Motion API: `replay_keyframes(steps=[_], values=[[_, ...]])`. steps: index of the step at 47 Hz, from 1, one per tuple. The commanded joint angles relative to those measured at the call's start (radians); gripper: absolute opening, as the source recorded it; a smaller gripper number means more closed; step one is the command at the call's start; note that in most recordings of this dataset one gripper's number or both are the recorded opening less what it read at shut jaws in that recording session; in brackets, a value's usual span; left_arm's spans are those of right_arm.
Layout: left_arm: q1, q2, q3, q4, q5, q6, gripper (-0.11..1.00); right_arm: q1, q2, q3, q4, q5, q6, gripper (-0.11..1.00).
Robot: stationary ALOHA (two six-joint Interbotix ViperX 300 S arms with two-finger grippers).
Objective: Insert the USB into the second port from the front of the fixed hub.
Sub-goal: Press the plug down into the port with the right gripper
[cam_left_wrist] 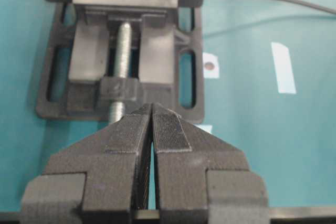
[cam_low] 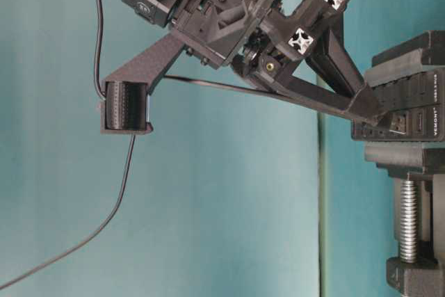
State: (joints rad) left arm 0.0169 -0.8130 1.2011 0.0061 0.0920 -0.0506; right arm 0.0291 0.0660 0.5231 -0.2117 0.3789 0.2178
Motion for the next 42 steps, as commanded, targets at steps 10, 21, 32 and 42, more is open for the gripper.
replay_keyframes(steps=[10,21,32,42], values=[[0.002,-0.008,-0.008,0.003,-0.005,-0.002,0.0,0.008,-0.021,-0.037,-0.002,0.054,-0.043,0.04],[0.002,-0.009,-0.005,0.003,-0.006,-0.002,0.0,0.008,-0.017,-0.048,-0.002,0.066,-0.069,0.04],[0.002,-0.008,-0.006,0.003,-0.006,-0.002,0.0,0.008,-0.002,-0.049,0.0,0.04,-0.067,0.04],[0.002,-0.009,-0.006,0.002,-0.006,-0.002,0.0,0.008,0.008,-0.051,0.002,0.032,-0.066,0.04]])
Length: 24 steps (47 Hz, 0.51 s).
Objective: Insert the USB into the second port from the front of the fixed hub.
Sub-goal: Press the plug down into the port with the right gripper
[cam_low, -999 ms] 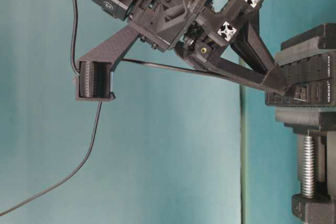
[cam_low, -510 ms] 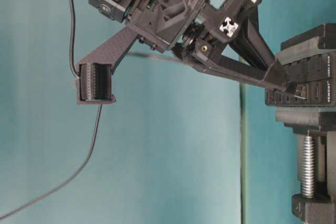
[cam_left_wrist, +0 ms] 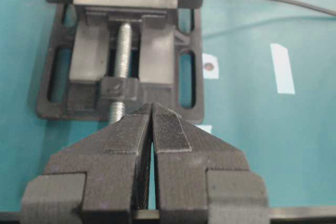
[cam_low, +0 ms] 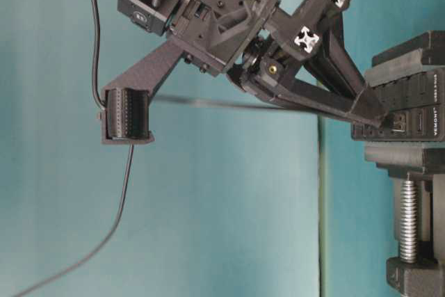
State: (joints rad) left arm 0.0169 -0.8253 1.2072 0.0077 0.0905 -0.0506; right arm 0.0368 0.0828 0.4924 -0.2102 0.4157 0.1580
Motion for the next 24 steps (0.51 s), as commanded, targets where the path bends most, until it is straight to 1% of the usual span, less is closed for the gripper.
replay_keyframes(steps=[1,24], values=[[0.002,0.003,-0.012,0.002,-0.003,-0.002,0.0,0.0,-0.008,-0.018,0.002,-0.005,-0.006,0.04],[0.002,0.003,-0.011,0.002,-0.003,-0.002,0.0,-0.002,0.012,-0.017,0.002,-0.002,-0.006,0.04]])
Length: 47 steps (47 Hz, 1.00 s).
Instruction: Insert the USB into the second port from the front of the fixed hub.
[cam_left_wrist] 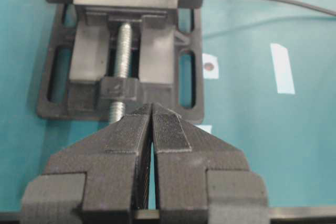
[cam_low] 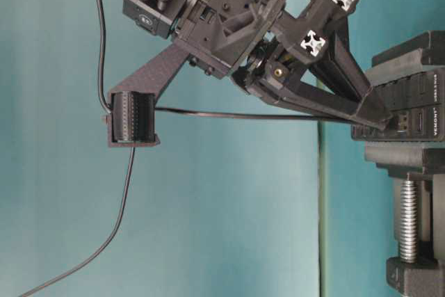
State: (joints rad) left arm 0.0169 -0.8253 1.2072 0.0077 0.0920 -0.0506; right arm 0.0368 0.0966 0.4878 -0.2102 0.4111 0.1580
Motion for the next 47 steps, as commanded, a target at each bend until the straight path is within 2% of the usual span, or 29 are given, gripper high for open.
replay_keyframes(steps=[1,47], values=[[0.002,0.003,-0.012,0.002,-0.005,-0.002,0.0,-0.002,-0.002,-0.012,0.003,0.003,-0.005,0.04],[0.002,0.005,-0.012,0.002,-0.006,-0.002,0.0,-0.002,0.012,0.009,0.018,0.041,-0.006,0.04]])
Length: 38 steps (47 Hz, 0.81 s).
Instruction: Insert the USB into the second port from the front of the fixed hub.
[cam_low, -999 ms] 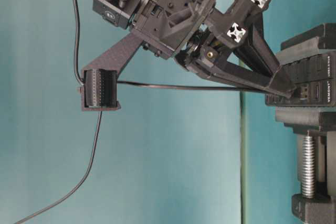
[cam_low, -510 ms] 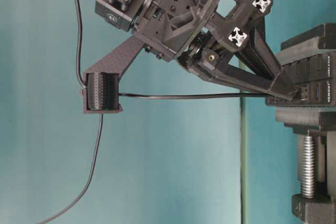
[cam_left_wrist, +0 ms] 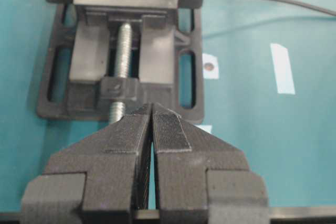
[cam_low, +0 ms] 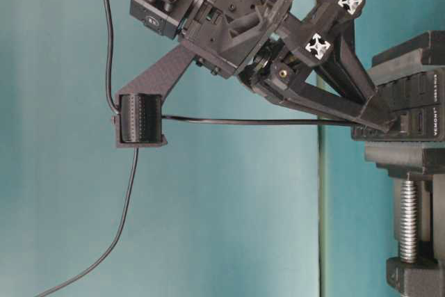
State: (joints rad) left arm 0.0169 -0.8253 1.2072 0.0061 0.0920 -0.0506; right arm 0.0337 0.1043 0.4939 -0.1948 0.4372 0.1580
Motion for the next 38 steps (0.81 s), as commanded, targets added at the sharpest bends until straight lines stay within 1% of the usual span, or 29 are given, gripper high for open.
replay_keyframes(steps=[1,13,22,38], values=[[0.002,0.005,-0.012,0.003,-0.005,-0.002,0.0,0.002,0.008,0.003,0.003,0.017,-0.006,0.04],[0.002,0.005,-0.012,0.003,-0.006,-0.002,0.0,0.002,0.009,0.006,0.009,0.025,-0.005,0.04],[0.002,0.003,-0.012,0.003,-0.005,-0.002,0.0,0.003,0.009,0.006,0.008,0.06,-0.006,0.04],[0.002,0.005,-0.011,0.003,-0.006,-0.002,0.0,0.003,0.031,-0.021,0.009,0.051,-0.009,0.04]])
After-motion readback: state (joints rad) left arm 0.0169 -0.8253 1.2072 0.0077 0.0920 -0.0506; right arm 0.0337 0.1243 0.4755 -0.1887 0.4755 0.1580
